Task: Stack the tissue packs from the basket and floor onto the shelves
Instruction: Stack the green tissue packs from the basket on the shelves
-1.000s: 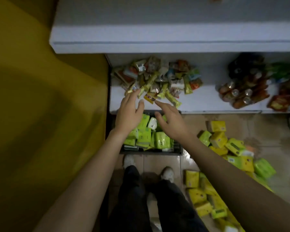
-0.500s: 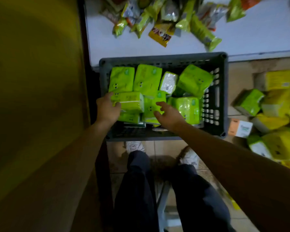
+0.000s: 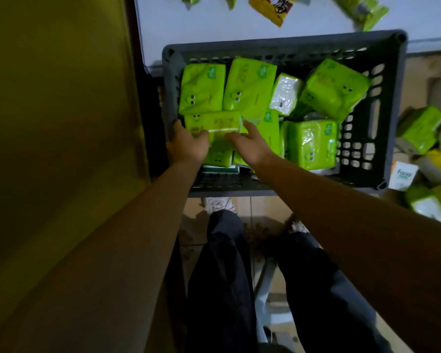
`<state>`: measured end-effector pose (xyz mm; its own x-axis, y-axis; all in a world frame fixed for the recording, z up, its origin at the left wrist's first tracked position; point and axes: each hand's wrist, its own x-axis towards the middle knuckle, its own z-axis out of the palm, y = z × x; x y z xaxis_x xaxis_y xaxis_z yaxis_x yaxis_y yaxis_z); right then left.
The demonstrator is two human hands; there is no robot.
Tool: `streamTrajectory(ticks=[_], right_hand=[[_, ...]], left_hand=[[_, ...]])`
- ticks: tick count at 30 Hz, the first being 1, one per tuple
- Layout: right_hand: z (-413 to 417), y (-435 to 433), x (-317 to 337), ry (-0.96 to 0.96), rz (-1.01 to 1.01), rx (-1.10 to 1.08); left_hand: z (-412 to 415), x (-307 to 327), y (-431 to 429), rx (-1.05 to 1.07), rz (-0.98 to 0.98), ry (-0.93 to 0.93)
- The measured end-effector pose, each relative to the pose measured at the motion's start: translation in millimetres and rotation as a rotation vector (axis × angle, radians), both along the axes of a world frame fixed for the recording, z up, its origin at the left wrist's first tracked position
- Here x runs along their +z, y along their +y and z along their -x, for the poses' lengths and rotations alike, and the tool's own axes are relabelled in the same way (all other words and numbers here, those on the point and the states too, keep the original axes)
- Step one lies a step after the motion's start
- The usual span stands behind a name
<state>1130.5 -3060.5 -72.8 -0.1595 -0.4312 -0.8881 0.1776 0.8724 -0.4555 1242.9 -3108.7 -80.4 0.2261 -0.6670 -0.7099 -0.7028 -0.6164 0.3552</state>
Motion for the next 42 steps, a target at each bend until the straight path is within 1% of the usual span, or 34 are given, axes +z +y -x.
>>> streamTrajectory(ticks=[2, 4, 6, 8, 10, 12, 15, 19, 21, 24, 26, 28, 29, 31, 34, 39, 42], right_hand=[[5.7, 6.3, 2.6, 0.024, -0.011, -0.002], [13.2, 18.1, 14.8, 0.028, -0.032, -0.038], [21.3, 33.8, 39.2, 0.026, -0.062, -0.070], [30.4, 49.5, 77.0, 0.045, -0.075, -0.080], [42.5, 63.5, 124.0, 0.065, -0.062, -0.134], [57.0, 73.6, 183.5, 0.084, -0.006, -0.184], [80.7, 83.5, 274.6, 0.158, 0.101, -0.210], [111.3, 80.0, 389.3, 0.219, 0.259, -0.246], [123.6, 72.8, 439.8, 0.239, 0.351, -0.259], [138.9, 59.5, 506.8, 0.252, 0.510, -0.212], [146.8, 49.1, 547.6, 0.278, 0.616, -0.196], [151.9, 38.9, 585.2, 0.302, 0.723, -0.187], [153.1, 33.7, 603.1, 0.301, 0.770, -0.183], [152.2, 21.3, 635.6, 0.310, 0.827, -0.149], [147.5, 0.4, 677.7, 0.324, 0.896, -0.115], [142.5, -31.3, 734.3, 0.307, 1.021, -0.114], [140.2, -49.7, 759.4, 0.339, 1.067, -0.115]], left_hand=[[2.3, 3.6, 4.8, 0.081, 0.024, 0.074], [6.5, 17.5, 18.4, 0.115, 0.023, 0.133], [12.1, 39.4, 36.5, 0.178, 0.016, 0.228], [19.5, 71.6, 57.5, 0.258, 0.006, 0.296], [30.9, 118.3, 74.7, 0.329, -0.010, 0.345], [46.9, 172.7, 90.1, 0.419, -0.017, 0.397], [71.7, 267.3, 98.9, 0.482, 0.062, 0.494], [101.6, 388.2, 94.0, 0.381, 0.285, 0.516], [114.6, 442.5, 91.6, 0.370, 0.391, 0.572], [127.2, 510.0, 84.2, 0.393, 0.538, 0.622], [130.7, 547.2, 77.2, 0.370, 0.647, 0.646], [132.4, 580.5, 68.6, 0.345, 0.726, 0.679], [134.1, 597.7, 64.2, 0.355, 0.746, 0.723], [137.0, 630.9, 54.6, 0.405, 0.756, 0.815], [135.2, 678.9, 41.6, 0.474, 0.761, 0.869], [122.4, 732.0, 8.1, 0.392, 0.896, 0.944], [117.1, 753.4, -16.5, 0.318, 0.987, 0.963]])
